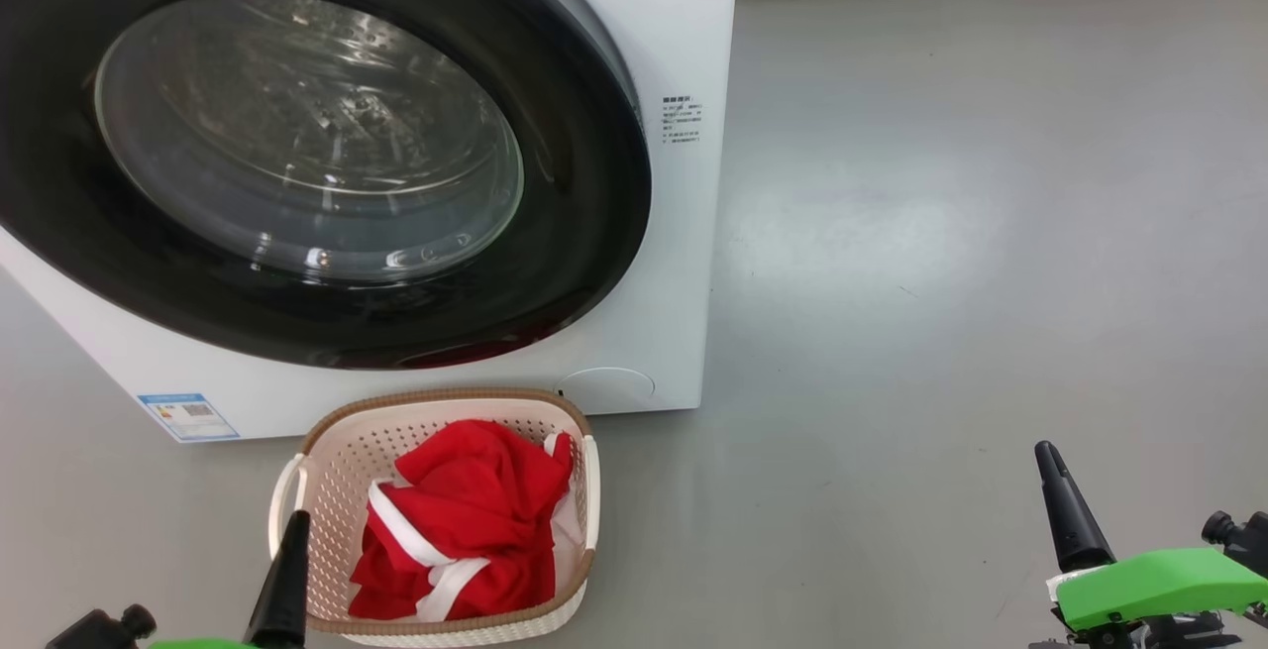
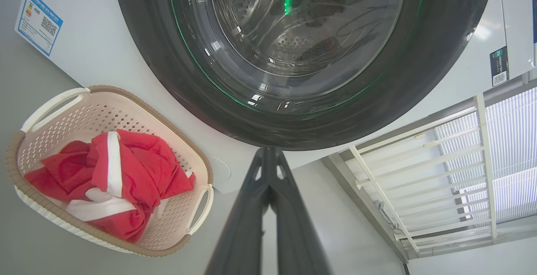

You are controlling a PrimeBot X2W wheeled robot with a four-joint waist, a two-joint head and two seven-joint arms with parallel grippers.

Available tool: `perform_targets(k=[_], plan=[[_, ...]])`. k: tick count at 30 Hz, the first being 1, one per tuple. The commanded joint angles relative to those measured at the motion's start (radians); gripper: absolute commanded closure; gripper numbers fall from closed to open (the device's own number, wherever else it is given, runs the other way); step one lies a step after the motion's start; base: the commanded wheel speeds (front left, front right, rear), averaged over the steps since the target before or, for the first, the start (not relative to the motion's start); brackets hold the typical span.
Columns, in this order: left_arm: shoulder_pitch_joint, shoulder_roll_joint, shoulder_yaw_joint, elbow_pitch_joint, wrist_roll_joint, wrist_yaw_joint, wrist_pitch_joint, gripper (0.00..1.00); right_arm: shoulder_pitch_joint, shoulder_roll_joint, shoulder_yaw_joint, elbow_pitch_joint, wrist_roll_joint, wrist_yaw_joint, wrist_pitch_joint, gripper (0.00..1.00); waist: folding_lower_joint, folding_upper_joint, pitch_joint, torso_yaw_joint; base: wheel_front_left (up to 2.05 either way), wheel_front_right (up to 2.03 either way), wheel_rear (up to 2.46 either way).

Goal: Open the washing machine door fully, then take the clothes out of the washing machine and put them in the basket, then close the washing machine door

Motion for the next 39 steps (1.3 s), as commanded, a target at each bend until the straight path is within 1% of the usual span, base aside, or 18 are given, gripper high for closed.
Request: perform_targets(k=[1,39], plan=[[-0.042,0.006,0.026,-0.029,-0.021,-0.004,0.006,1.00,-0.049,-0.018,0.010,-0.029,0.022,0.000,0.005,1.00,0.0000,-0.0001,-0.001,0.000,0.00,0.00,0.00],[-0.064,-0.014,0.052,-0.046,-0.407,-0.006,0.115,1.00,-0.088,-0.023,-0.006,-0.044,0.395,-0.001,0.112,1.00,0.0000,-0.0001,-0.027,0.006,0.00,0.00,0.00]])
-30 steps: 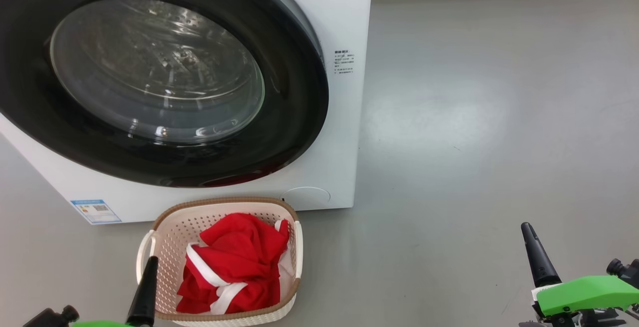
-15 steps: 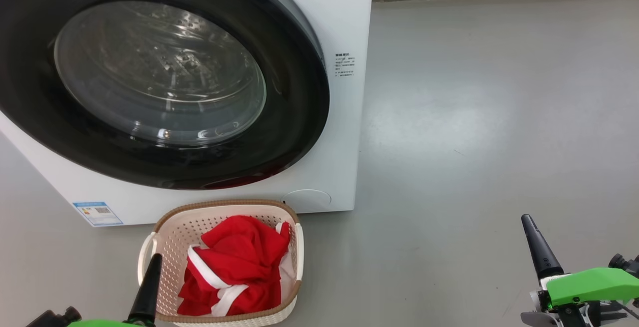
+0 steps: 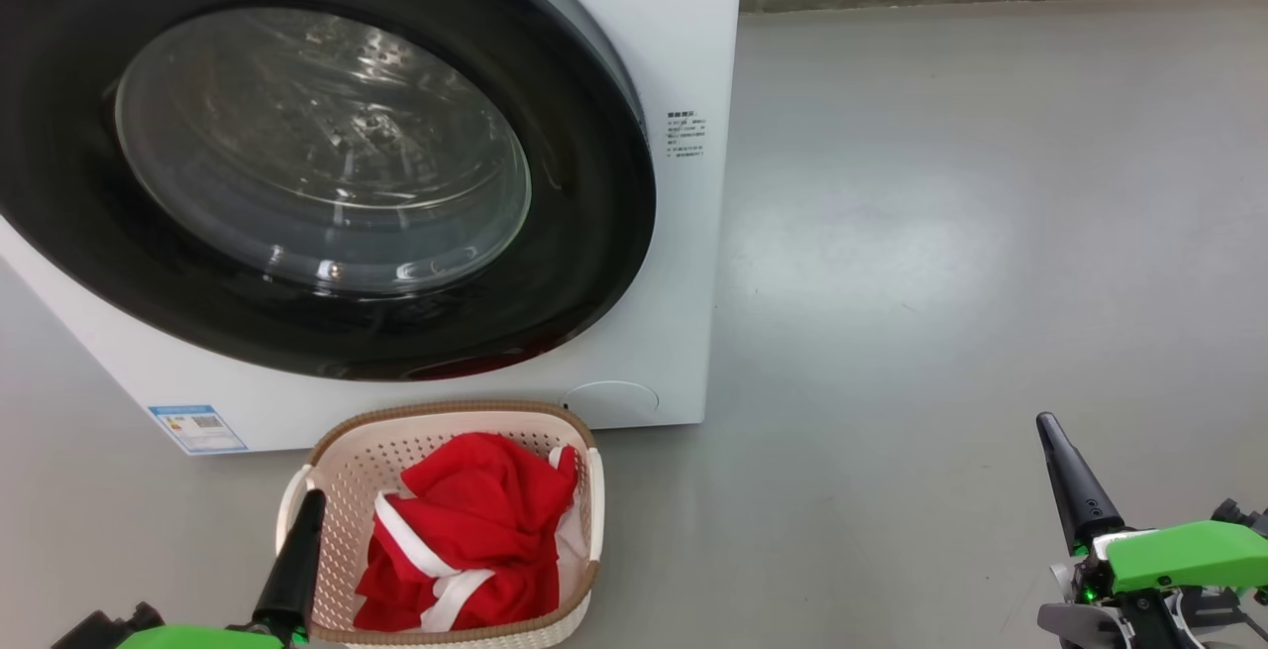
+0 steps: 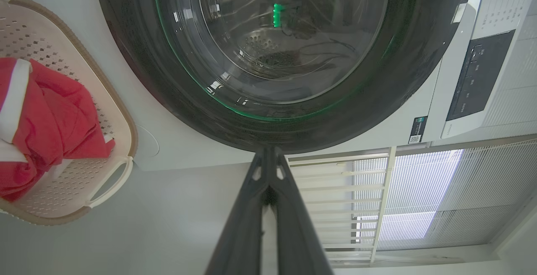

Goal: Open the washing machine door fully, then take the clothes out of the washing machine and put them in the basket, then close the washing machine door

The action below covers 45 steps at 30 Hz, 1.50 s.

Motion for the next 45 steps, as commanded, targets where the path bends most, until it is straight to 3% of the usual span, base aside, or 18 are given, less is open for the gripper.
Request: perform_targets(k=[1,11,45], plan=[[-0.041,0.008,0.037,-0.031,-0.028,-0.006,0.011,1.00,-0.051,-0.013,0.009,-0.031,0.027,-0.001,0.010,1.00,0.0000,-0.0001,-0.001,0.000,0.00,0.00,0.00],[-0.047,0.002,0.044,-0.036,-0.139,-0.007,0.042,1.00,-0.062,-0.014,0.004,-0.036,0.134,-0.001,0.041,1.00,0.0000,-0.0001,-0.009,0.002,0.00,0.00,0.00],[-0.047,0.002,0.044,-0.036,-0.139,-0.007,0.042,1.00,-0.063,-0.010,-0.002,-0.035,0.130,-0.001,0.046,1.00,0.0000,-0.0001,-0.009,0.002,0.00,0.00,0.00]])
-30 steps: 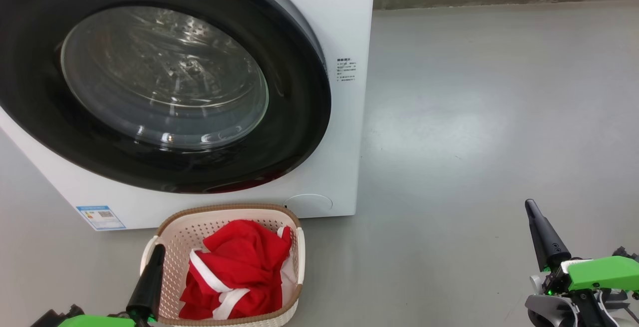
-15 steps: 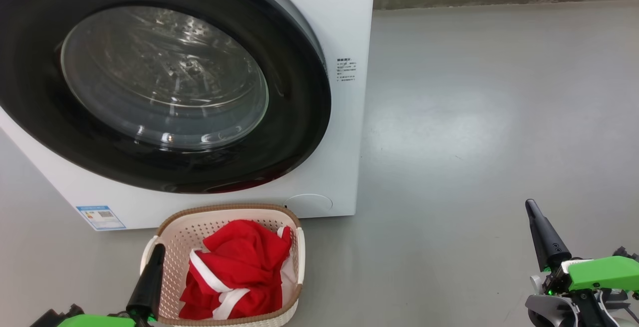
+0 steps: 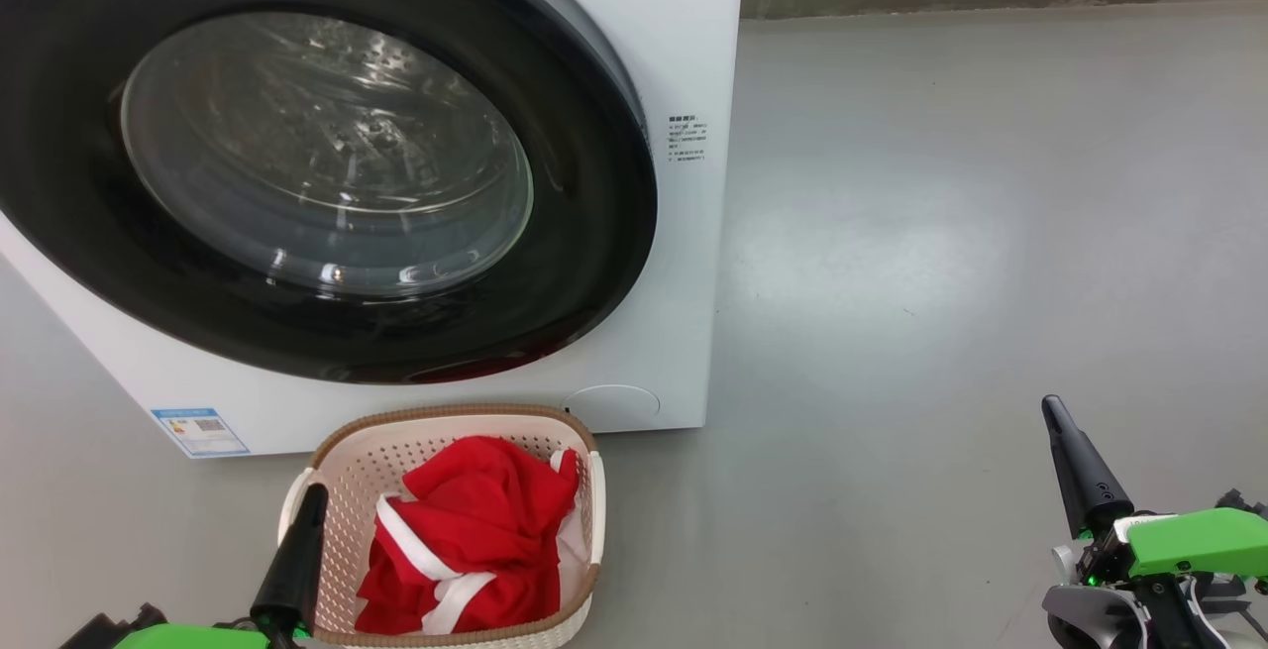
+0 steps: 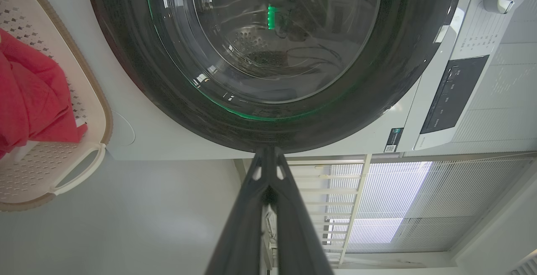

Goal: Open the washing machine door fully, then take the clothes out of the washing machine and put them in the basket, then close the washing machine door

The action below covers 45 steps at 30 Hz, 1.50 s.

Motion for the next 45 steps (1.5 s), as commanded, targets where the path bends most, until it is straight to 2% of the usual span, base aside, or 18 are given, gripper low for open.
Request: perform_targets(k=[1,45], plan=[[-0.044,0.008,0.037,-0.028,-0.010,-0.007,0.005,1.00,-0.042,-0.009,0.017,-0.030,0.001,-0.001,0.003,1.00,0.0000,0.0000,0.000,0.000,0.00,0.00,0.00],[-0.044,0.008,0.037,-0.028,-0.010,-0.007,0.005,1.00,-0.043,-0.005,0.012,-0.029,-0.004,-0.001,0.008,1.00,0.0000,0.0000,0.000,0.000,0.00,0.00,0.00]])
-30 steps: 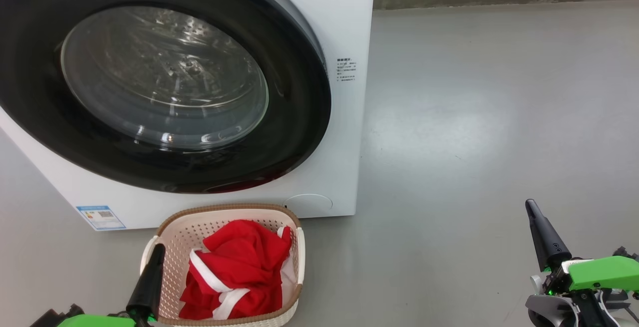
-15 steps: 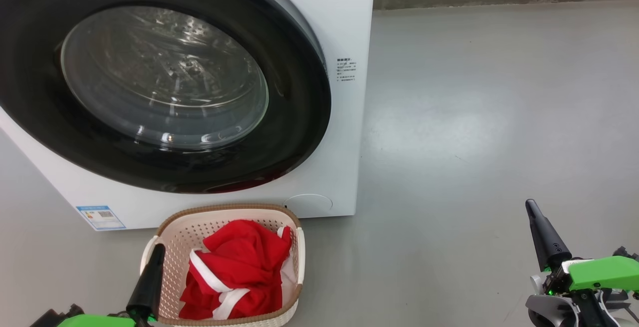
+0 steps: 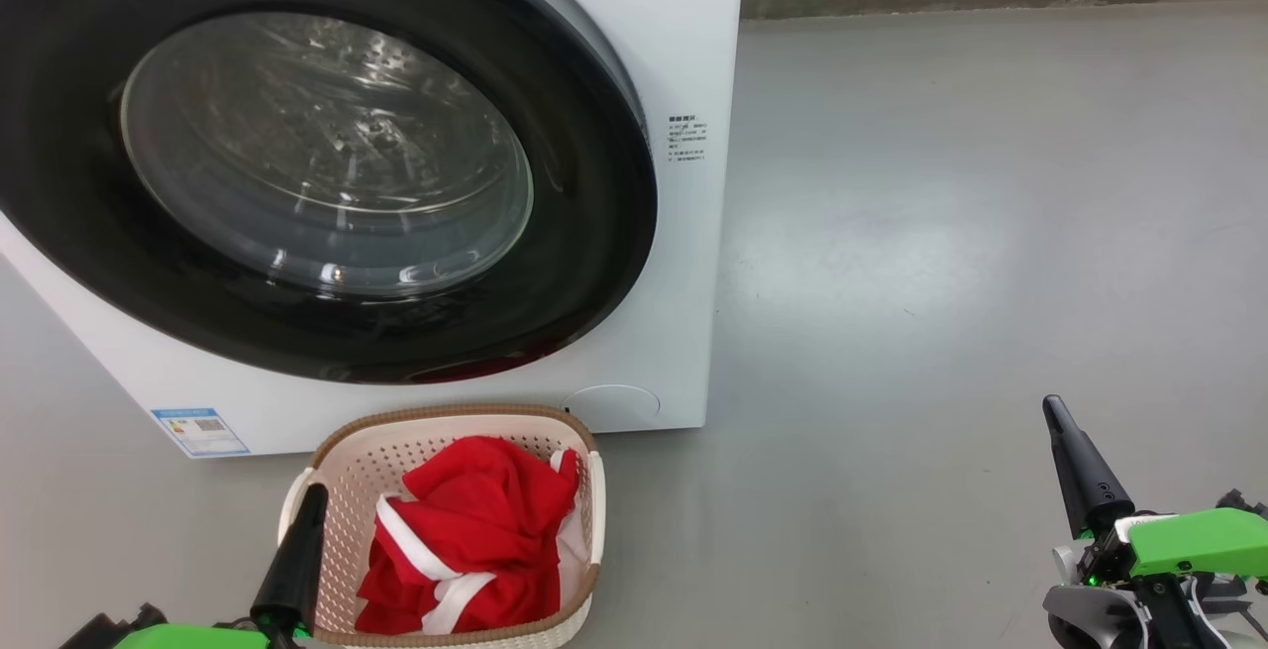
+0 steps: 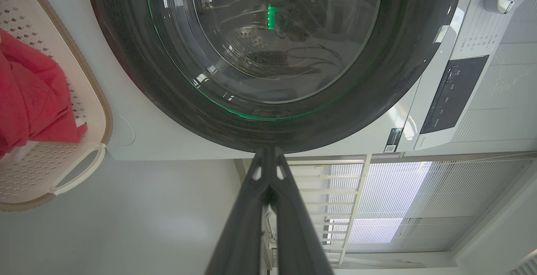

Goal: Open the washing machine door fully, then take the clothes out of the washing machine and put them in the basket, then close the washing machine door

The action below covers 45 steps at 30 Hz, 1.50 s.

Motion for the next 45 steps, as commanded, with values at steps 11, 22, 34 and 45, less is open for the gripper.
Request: perform_targets(k=[11,22,34,45], plan=[[-0.044,0.008,0.037,-0.028,-0.010,-0.007,0.005,1.00,-0.043,-0.005,0.014,-0.029,-0.004,-0.001,0.007,1.00,-0.0001,-0.0001,0.000,0.000,0.00,0.00,0.00],[-0.044,0.008,0.037,-0.028,-0.010,-0.007,0.005,1.00,-0.043,-0.005,0.013,-0.029,-0.005,-0.001,0.008,1.00,-0.0001,-0.0001,0.000,0.000,0.00,0.00,0.00],[-0.044,0.008,0.037,-0.028,-0.010,-0.007,0.005,1.00,-0.043,-0.004,0.012,-0.029,-0.006,-0.001,0.009,1.00,-0.0001,-0.0001,0.000,0.000,0.00,0.00,0.00],[-0.044,0.008,0.037,-0.028,-0.010,-0.007,0.005,1.00,-0.043,-0.003,0.011,-0.029,-0.007,-0.001,0.010,1.00,-0.0001,-0.0001,0.000,0.000,0.00,0.00,0.00]])
